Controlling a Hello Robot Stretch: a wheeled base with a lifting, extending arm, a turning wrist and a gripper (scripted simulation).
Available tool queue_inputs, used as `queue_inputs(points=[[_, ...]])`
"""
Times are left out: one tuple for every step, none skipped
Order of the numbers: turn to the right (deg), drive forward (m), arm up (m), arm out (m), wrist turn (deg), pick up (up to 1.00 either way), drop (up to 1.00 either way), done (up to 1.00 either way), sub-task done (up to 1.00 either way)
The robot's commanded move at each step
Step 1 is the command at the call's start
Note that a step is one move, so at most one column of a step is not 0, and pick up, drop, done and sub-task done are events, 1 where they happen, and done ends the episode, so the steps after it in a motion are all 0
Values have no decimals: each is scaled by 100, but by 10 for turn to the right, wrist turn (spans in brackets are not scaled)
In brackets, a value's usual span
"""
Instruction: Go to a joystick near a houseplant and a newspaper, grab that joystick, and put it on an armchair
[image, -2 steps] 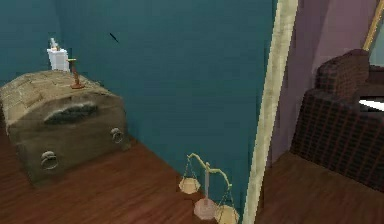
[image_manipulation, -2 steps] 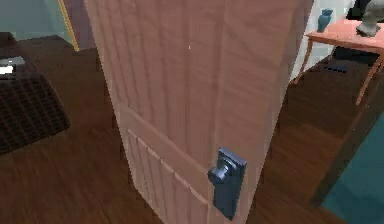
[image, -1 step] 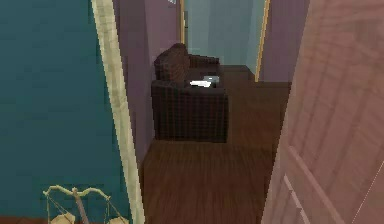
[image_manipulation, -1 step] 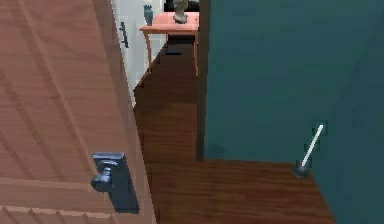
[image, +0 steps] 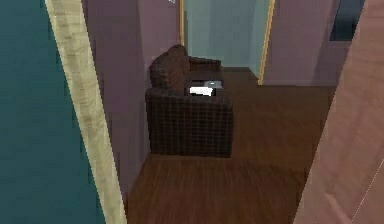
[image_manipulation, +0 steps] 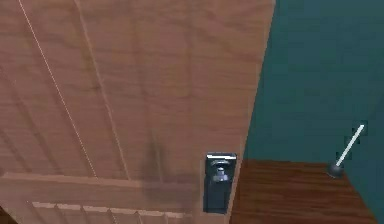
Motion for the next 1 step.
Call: queue_inputs(points=[[90,0,0,0,0,0,0,0,0]])
